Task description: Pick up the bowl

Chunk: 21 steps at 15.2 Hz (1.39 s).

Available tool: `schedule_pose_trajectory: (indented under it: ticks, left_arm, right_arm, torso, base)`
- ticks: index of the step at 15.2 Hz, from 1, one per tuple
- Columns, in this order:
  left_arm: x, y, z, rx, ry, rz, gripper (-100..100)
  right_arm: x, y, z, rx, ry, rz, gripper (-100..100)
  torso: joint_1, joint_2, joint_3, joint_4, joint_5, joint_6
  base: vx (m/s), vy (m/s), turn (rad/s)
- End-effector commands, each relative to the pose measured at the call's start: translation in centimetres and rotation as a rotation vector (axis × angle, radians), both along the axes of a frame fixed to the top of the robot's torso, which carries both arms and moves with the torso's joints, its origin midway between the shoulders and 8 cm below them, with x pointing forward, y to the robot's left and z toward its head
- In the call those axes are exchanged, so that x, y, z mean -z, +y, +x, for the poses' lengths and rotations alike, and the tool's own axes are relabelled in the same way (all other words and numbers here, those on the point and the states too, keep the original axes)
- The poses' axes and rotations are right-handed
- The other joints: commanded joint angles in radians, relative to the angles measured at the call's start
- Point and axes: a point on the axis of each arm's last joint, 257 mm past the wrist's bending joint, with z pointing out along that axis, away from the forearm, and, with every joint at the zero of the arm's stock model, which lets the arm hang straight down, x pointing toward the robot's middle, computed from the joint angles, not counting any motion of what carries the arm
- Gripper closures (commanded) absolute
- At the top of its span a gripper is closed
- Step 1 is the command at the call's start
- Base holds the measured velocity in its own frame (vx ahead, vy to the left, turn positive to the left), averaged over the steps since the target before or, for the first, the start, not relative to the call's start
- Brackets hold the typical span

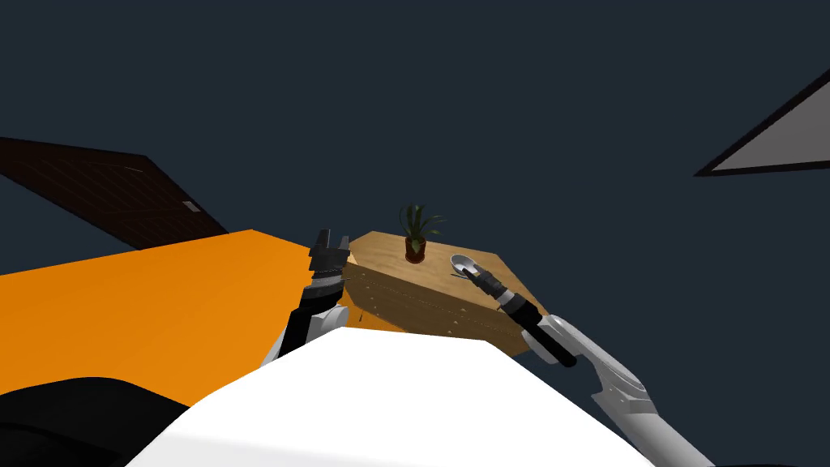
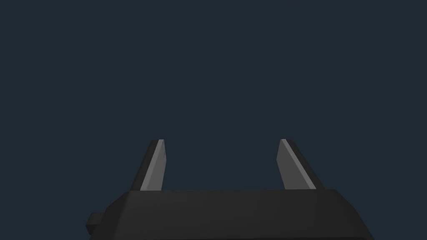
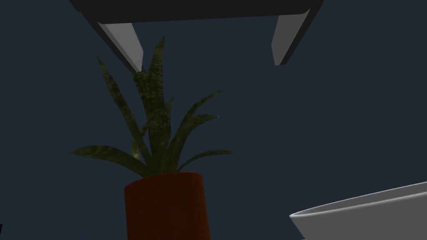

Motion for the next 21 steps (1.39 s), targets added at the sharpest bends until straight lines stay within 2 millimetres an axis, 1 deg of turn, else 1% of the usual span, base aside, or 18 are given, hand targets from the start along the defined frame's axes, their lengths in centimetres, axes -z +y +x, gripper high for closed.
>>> schedule_pose_trajectory:
  ticks: [1, 2, 3, 4, 5, 6, 9, 10, 11, 12, 13, 14, 15, 16, 17, 19, 20, 21]
  left_arm:
    - [0.0, 0.0, 0.0, 0.000, 0.000, 0.000, 0]
    - [0.0, 0.0, 0.0, 0.000, 0.000, 0.000, 0]
    - [0.0, 0.0, 0.0, 0.000, 0.000, 0.000, 0]
    - [0.0, 0.0, 0.0, 0.000, 0.000, 0.000, 0]
    - [0.0, 0.0, 0.0, 0.000, 0.000, 0.000, 0]
    - [0.0, 0.0, 0.0, 0.000, 0.000, 0.000, 0]
    - [0.0, 0.0, 0.0, 0.000, 0.000, 0.000, 0]
    - [0.0, 0.0, 0.0, 0.000, 0.000, 0.000, 0]
    - [0.0, 0.0, 0.0, 0.000, 0.000, 0.000, 0]
    - [0.0, 0.0, 0.0, 0.000, 0.000, 0.000, 0]
    - [0.0, 0.0, 0.0, 0.000, 0.000, 0.000, 0]
    - [0.0, 0.0, 0.0, 0.000, 0.000, 0.000, 0]
    - [0.0, 0.0, 0.0, 0.000, 0.000, 0.000, 0]
    - [0.0, 0.0, 0.0, 0.000, 0.000, 0.000, 0]
    - [0.0, 0.0, 0.0, 0.000, 0.000, 0.000, 0]
    - [0.0, 0.0, 0.0, 0.000, 0.000, 0.000, 0]
    - [0.0, 0.0, 0.0, 0.000, 0.000, 0.000, 0]
    - [0.0, 0.0, 0.0, 0.000, 0.000, 0.000, 0]
  right_arm:
    - [1.4, -1.1, 0.1, -0.006, 0.019, -0.095, -100]
    - [2.7, -2.2, 0.1, -0.005, 0.035, -0.165, -100]
    - [2.9, -2.5, 0.1, -0.011, 0.041, -0.197, -100]
    - [4.2, -3.8, 0.1, -0.009, 0.060, -0.264, -100]
    - [4.3, -4.0, 0.1, -0.017, 0.063, -0.299, -100]
    - [5.5, -5.3, 0.0, -0.017, 0.081, -0.365, -100]
    - [7.0, -7.5, -0.2, -0.034, 0.110, -0.501, -100]
    - [7.0, -7.5, -0.2, -0.034, 0.110, -0.501, -100]
    - [8.0, -9.1, -0.4, -0.045, 0.129, -0.589, -100]
    - [8.1, -9.5, -0.4, -0.044, 0.134, -0.599, -100]
    - [9.2, -11.3, -0.8, -0.048, 0.159, -0.674, -100]
    - [9.1, -11.5, -0.8, -0.055, 0.160, -0.696, -100]
    - [10.2, -13.2, -1.2, -0.061, 0.185, -0.764, -100]
    - [10.0, -13.6, -1.2, -0.068, 0.187, -0.789, -100]
    - [10.9, -15.3, -1.7, -0.077, 0.211, -0.857, -100]
    - [10.8, -15.7, -1.7, -0.082, 0.215, -0.880, -100]
    - [11.3, -17.5, -2.2, -0.103, 0.237, -0.966, -100]
    - [11.5, -17.9, -2.3, -0.097, 0.244, -0.967, -100]
  torso:
    - [0.000, 0.000, 0.000, 0.000, 0.000, 0.000]
    - [0.000, 0.000, 0.000, 0.000, 0.000, 0.000]
    - [0.001, 0.000, 0.000, 0.000, 0.000, 0.000]
    - [0.001, 0.000, 0.000, 0.000, 0.000, 0.000]
    - [0.002, 0.000, 0.000, 0.000, 0.000, 0.000]
    - [0.001, -0.001, 0.000, 0.000, 0.000, 0.000]
    - [0.001, 0.000, 0.000, 0.000, 0.000, 0.000]
    - [0.001, 0.000, 0.000, 0.000, 0.001, 0.000]
    - [0.000, 0.000, 0.000, 0.000, 0.000, 0.001]
    - [0.000, 0.000, 0.000, 0.000, 0.000, 0.000]
    - [0.000, 0.000, 0.000, 0.000, 0.000, 0.000]
    - [0.000, 0.000, 0.000, 0.000, 0.000, 0.000]
    - [0.001, 0.000, 0.000, 0.000, 0.000, 0.000]
    - [0.002, 0.000, 0.000, 0.000, 0.001, 0.000]
    - [0.002, 0.000, 0.000, 0.000, 0.001, 0.000]
    - [0.002, 0.000, 0.000, 0.000, 0.001, 0.000]
    - [0.001, 0.000, 0.000, 0.000, 0.000, 0.001]
    - [0.000, 0.000, 0.000, 0.000, 0.000, 0.000]
  base:
    - [0.010, 0.070, 0.100]
    - [0.011, 0.085, 0.121]
    - [0.012, 0.081, 0.111]
    - [0.022, 0.083, 0.135]
    - [0.023, 0.071, 0.106]
    - [0.014, 0.072, 0.121]
    - [0.010, 0.075, 0.108]
    - [0.011, 0.047, 0.037]
    - [0.014, 0.048, 0.096]
    - [0.012, 0.051, 0.097]
    - [0.015, 0.068, 0.124]
    - [0.015, 0.072, 0.111]
    - [0.016, 0.085, 0.119]
    - [0.019, 0.081, 0.091]
    - [0.020, 0.091, 0.128]
    - [0.019, 0.062, 0.061]
    - [0.014, 0.049, 0.086]
    - [0.012, 0.055, 0.092]
